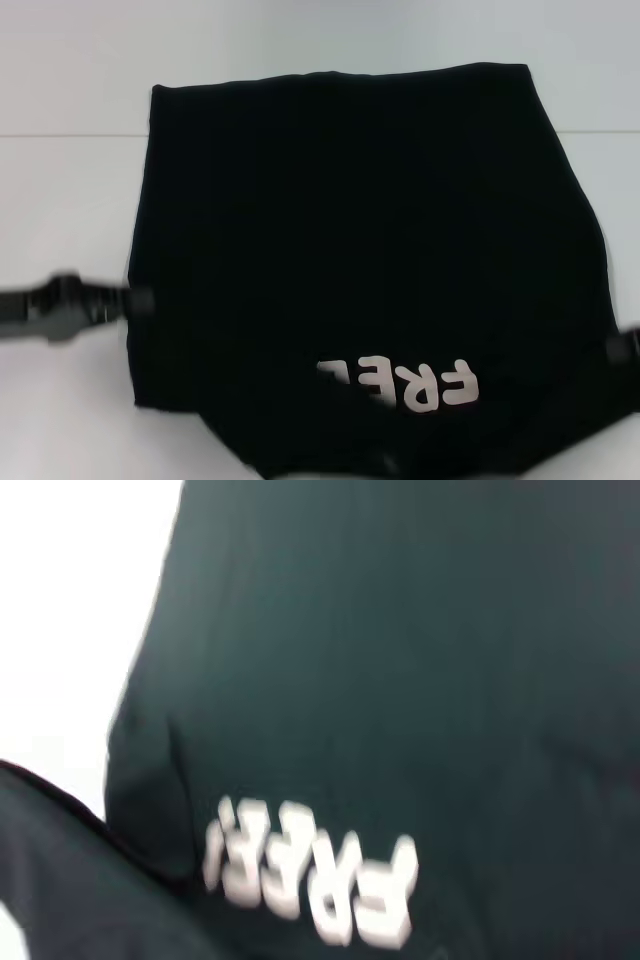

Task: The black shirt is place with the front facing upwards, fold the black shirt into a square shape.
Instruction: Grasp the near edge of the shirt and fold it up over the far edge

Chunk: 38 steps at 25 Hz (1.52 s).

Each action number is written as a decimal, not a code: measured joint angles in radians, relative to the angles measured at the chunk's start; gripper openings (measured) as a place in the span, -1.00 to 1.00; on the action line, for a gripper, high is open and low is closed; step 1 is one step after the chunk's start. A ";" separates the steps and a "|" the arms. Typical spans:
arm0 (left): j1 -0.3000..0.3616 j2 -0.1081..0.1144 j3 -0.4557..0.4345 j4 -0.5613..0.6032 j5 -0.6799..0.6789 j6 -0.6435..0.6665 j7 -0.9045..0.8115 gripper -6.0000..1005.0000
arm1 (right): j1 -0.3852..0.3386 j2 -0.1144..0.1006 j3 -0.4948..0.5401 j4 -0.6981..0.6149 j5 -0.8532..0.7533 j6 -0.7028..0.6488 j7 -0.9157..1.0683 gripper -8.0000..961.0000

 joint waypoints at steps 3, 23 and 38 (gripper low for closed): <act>-0.014 -0.014 -0.034 -0.003 -0.079 -0.069 0.006 -0.94 | -0.004 0.001 0.048 0.020 0.081 0.055 -0.009 -0.88; -0.109 -0.121 -0.031 -0.070 -0.316 -0.607 0.235 -0.94 | -0.027 0.097 0.066 0.280 0.564 0.664 -0.333 -0.88; -0.153 -0.150 -0.027 -0.081 -0.353 -0.769 0.307 -0.87 | 0.047 0.141 0.062 0.343 0.700 0.917 -0.583 -0.88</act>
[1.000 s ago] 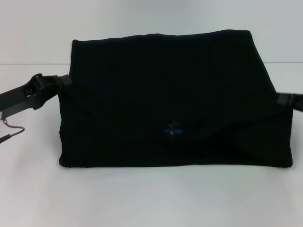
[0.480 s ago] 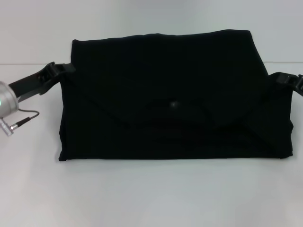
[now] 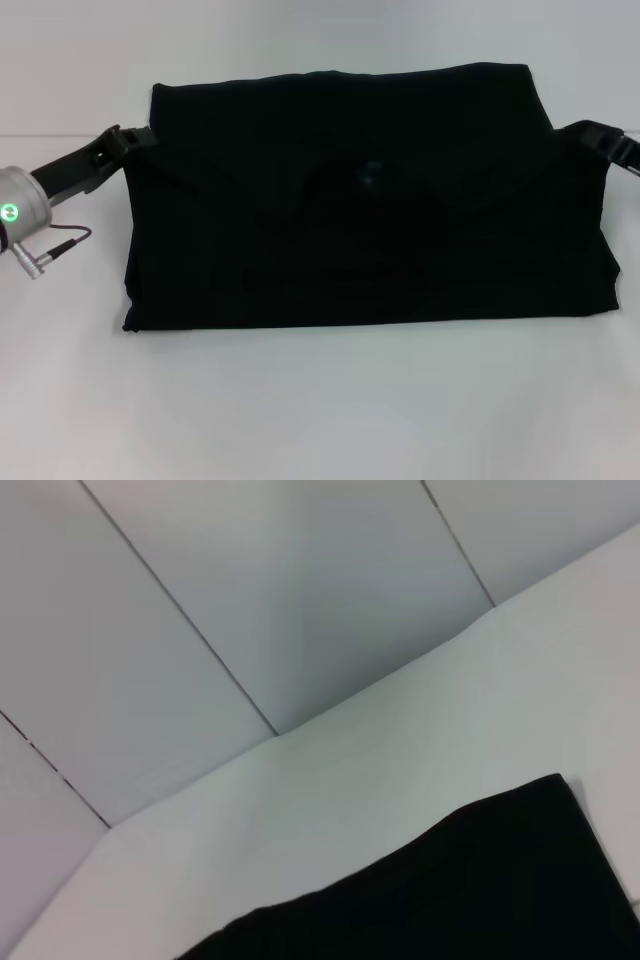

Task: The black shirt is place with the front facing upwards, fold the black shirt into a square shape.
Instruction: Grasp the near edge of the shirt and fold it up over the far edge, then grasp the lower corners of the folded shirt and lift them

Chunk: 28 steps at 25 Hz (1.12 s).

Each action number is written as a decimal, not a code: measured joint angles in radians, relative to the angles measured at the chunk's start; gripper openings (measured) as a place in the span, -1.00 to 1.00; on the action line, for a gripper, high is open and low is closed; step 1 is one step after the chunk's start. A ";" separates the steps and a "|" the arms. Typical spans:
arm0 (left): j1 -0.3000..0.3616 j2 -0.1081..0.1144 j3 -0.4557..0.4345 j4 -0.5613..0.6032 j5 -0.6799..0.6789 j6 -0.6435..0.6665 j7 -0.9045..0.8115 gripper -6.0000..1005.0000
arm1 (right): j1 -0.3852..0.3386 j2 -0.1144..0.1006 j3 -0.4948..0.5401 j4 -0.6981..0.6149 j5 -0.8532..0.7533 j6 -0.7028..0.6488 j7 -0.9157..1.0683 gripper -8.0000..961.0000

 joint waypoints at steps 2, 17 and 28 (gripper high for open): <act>-0.004 -0.006 0.001 -0.001 -0.005 -0.022 0.013 -0.86 | 0.012 0.002 -0.001 0.020 0.000 0.030 -0.029 -0.88; -0.038 -0.075 0.010 -0.035 -0.012 -0.214 0.134 -0.78 | 0.031 0.005 -0.011 0.083 0.002 0.133 -0.109 -0.85; 0.002 -0.088 0.014 -0.024 -0.076 -0.155 0.196 -0.38 | -0.044 0.004 -0.011 0.096 0.119 0.042 -0.147 -0.12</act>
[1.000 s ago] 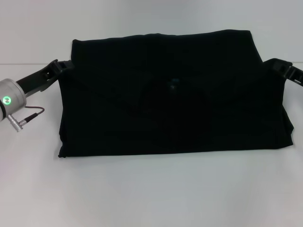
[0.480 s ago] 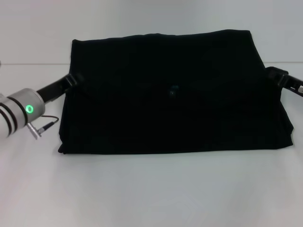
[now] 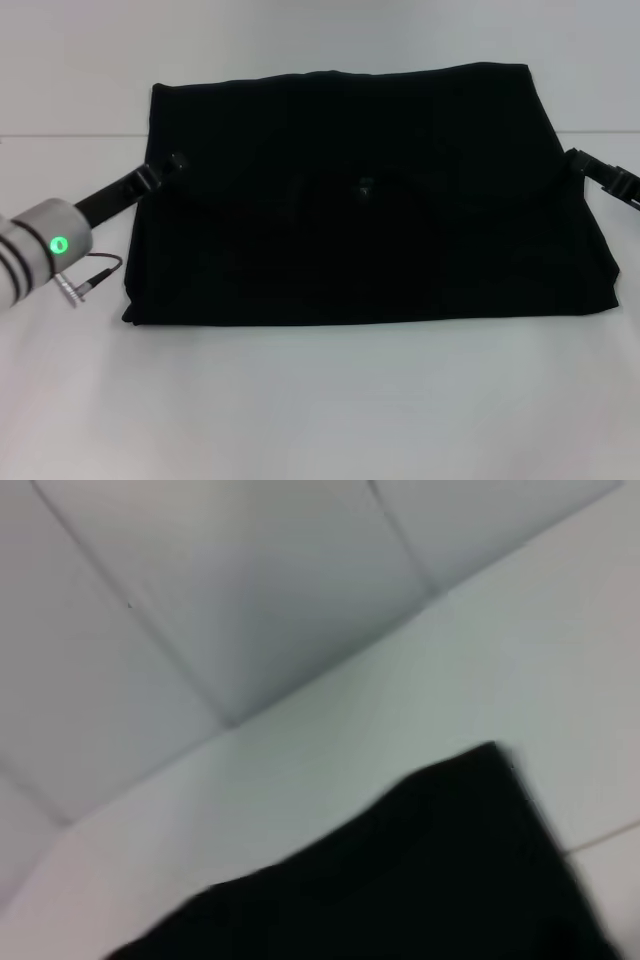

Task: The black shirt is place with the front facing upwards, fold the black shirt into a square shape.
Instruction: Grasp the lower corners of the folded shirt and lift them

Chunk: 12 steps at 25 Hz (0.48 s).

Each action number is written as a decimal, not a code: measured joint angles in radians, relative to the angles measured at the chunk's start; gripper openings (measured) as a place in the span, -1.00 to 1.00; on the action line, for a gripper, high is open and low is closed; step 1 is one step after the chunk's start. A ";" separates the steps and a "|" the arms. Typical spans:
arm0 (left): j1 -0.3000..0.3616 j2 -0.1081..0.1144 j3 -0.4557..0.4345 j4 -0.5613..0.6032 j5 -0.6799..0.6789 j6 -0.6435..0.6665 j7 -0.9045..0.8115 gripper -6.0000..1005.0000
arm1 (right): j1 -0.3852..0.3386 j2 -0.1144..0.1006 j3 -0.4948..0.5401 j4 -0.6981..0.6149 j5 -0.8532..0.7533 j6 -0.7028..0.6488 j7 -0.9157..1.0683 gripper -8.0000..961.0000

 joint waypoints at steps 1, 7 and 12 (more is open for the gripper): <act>0.014 0.008 0.000 0.008 -0.003 0.048 -0.001 -0.33 | -0.012 0.000 -0.001 -0.002 0.006 -0.033 -0.010 -0.06; 0.123 0.106 0.066 0.016 0.005 0.345 -0.133 0.22 | -0.110 -0.015 -0.070 -0.013 0.001 -0.406 -0.230 0.38; 0.203 0.179 0.249 0.023 0.007 0.416 -0.297 0.61 | -0.168 -0.004 -0.204 -0.009 -0.001 -0.583 -0.449 0.76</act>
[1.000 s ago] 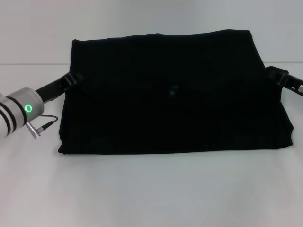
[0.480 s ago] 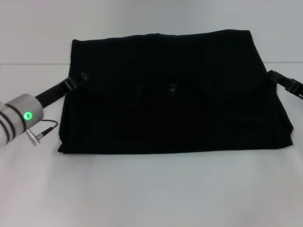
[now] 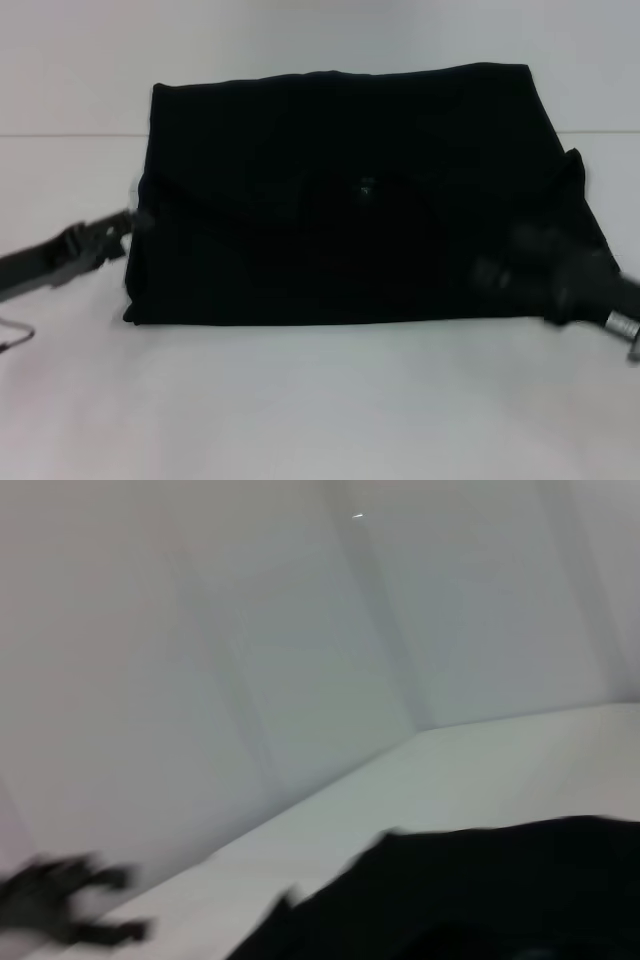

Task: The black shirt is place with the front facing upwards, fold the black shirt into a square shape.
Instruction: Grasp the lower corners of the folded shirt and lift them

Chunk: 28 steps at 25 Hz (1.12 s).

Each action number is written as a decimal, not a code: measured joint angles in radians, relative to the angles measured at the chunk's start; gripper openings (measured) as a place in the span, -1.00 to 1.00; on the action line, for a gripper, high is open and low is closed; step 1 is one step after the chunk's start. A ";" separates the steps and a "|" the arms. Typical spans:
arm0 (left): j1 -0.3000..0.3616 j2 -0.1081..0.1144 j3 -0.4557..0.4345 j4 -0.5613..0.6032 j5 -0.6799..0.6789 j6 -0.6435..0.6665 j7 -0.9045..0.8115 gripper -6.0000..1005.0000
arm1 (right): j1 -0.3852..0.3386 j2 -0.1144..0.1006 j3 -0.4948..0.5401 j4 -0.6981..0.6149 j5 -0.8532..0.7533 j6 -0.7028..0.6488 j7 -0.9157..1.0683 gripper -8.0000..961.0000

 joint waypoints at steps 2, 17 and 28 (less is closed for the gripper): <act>0.018 0.013 0.040 0.002 0.005 0.001 -0.030 0.69 | -0.010 0.005 -0.048 0.013 0.000 -0.029 -0.065 0.89; 0.012 0.001 0.075 0.023 0.091 -0.055 -0.038 0.81 | 0.010 0.011 -0.267 0.088 0.000 0.042 -0.153 0.94; -0.016 -0.020 0.153 0.018 0.092 -0.113 -0.042 0.81 | 0.009 0.011 -0.285 0.099 0.000 0.050 -0.159 0.93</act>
